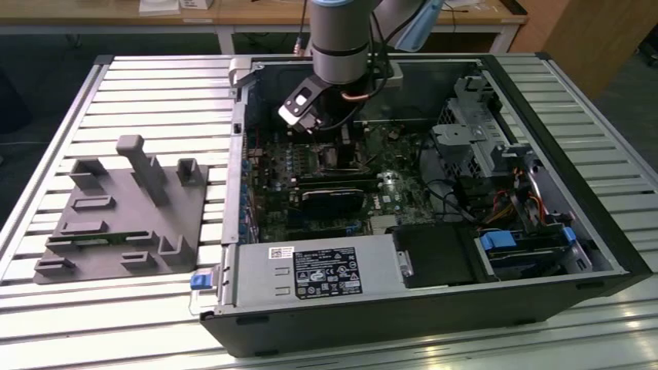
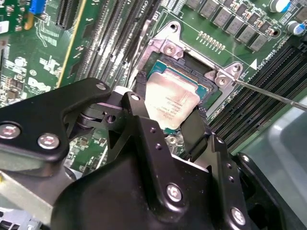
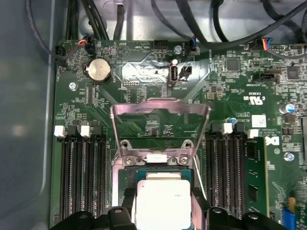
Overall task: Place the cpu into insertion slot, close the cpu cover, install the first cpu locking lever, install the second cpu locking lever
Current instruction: 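Place the cpu into insertion slot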
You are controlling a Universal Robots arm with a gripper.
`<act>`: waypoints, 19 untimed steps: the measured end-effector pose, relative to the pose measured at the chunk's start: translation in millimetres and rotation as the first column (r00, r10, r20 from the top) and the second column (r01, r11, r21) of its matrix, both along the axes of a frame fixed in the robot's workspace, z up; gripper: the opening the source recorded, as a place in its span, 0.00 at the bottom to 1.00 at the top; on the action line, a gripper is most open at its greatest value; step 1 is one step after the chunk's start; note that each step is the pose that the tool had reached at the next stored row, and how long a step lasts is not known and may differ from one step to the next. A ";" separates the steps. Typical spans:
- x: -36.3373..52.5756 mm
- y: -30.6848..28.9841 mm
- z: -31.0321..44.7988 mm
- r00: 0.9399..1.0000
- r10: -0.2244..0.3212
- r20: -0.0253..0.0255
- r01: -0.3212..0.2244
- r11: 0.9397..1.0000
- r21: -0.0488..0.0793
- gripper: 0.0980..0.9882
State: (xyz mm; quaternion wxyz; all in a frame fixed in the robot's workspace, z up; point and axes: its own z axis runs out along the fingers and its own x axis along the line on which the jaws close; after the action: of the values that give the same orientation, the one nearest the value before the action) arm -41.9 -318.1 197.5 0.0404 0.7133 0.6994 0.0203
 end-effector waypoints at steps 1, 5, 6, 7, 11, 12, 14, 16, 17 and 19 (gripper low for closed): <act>-0.2 0.7 -0.7 1.000 0.000 0.000 0.000 1.000 0.000 0.49; -2.4 3.3 -3.3 1.000 0.000 0.000 0.000 1.000 0.000 0.49; -2.9 3.9 -3.8 1.000 0.000 0.000 0.000 1.000 0.000 0.49; -3.1 4.3 -4.4 1.000 0.000 0.000 0.000 1.000 0.000 0.49; -3.2 4.5 -6.8 1.000 0.000 -0.001 0.000 1.000 0.000 0.49; -3.2 4.6 -6.9 1.000 0.000 -0.001 0.000 1.000 0.000 0.49; -3.1 4.7 -7.2 1.000 0.000 0.000 0.000 1.000 0.000 0.49; -3.2 4.7 -7.3 1.000 0.000 0.000 0.000 1.000 0.000 0.49; -3.2 4.7 -7.3 1.000 0.000 0.000 0.000 1.000 0.000 0.49; -3.1 5.0 -7.9 1.000 0.000 0.000 0.000 1.000 0.002 0.51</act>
State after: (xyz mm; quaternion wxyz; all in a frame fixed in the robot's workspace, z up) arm -45.0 -313.1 189.6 0.0397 0.7134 0.6993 0.0212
